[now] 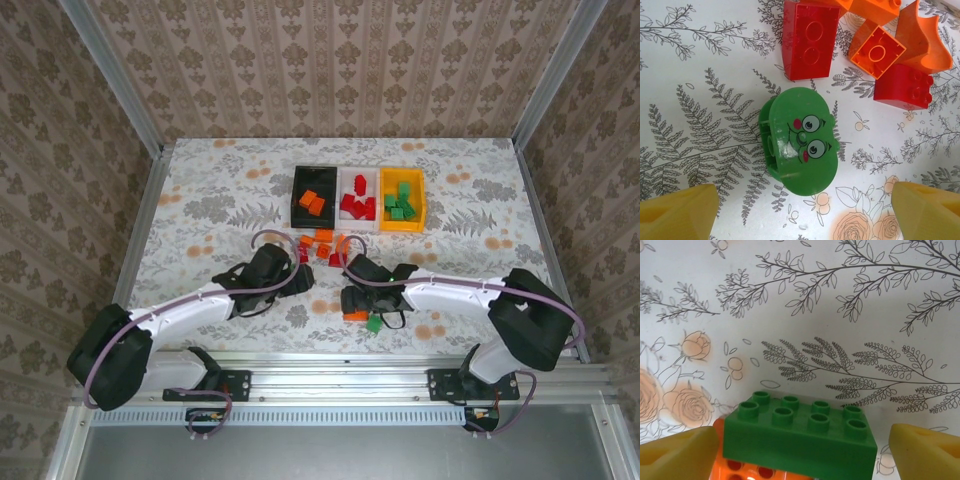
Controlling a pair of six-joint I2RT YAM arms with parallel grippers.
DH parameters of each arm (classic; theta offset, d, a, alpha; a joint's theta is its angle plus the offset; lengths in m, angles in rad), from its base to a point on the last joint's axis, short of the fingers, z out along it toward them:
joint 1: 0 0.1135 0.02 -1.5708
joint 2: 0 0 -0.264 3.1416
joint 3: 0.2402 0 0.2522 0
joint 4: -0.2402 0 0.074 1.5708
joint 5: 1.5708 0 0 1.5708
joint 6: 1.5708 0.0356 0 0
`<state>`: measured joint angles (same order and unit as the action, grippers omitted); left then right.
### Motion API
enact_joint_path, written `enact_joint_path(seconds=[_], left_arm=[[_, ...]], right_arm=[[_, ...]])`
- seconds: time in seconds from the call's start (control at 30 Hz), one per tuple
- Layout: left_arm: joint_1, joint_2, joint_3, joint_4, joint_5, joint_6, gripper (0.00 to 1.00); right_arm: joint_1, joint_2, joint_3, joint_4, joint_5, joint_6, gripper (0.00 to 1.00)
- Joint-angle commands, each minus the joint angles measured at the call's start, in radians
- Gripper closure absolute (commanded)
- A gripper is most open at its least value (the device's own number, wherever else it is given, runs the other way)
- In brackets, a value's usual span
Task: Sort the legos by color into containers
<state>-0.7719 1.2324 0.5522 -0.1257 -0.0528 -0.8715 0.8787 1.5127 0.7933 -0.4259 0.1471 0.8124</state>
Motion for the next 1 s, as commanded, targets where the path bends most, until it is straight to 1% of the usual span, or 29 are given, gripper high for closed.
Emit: enact_joint_path(seconds=[0.0,0.1,0.23,0.4,0.53,0.6,0.77,0.97], left_arm=[[-0.004,-0.029,-0.018,0.006,-0.011,-0.011,0.08],[-0.004,-0.03,-0.024,0.011,-0.015,-0.014,0.08],[-0.004,-0.019,-0.021,0.014,-0.013,-0.011,0.07],[-0.004,-0.014,-0.014,0.009,-0.01,-0.006,0.07],[-0.004,-0.018,-0.015,0.004,-0.009,-0.007,0.07],[-0.004,-0.017,-0.015,0.003,-0.009,-0.008,0.07],[-0.004,-0.019,-0.014,0.001,-0.01,-0.006,0.07],[-0.003,-0.019,-0.012,-0.008,-0.009,-0.001,0.07]], right_arm=[[0.009,0.01,0.024,-0.001,0.058,0.041,0.14],[0.009,0.001,0.026,-0.005,0.079,0.041,0.18],[0.008,0.005,0.029,0.006,0.074,0.038,0.24],[0.008,0.023,0.028,0.015,0.058,0.038,0.24],[0.008,0.029,0.029,0.018,0.057,0.037,0.22],[0.008,0.03,0.031,0.015,0.063,0.033,0.23],[0.007,0.033,0.032,0.018,0.061,0.027,0.29],[0.008,0.022,0.03,0.022,0.061,0.023,0.39]])
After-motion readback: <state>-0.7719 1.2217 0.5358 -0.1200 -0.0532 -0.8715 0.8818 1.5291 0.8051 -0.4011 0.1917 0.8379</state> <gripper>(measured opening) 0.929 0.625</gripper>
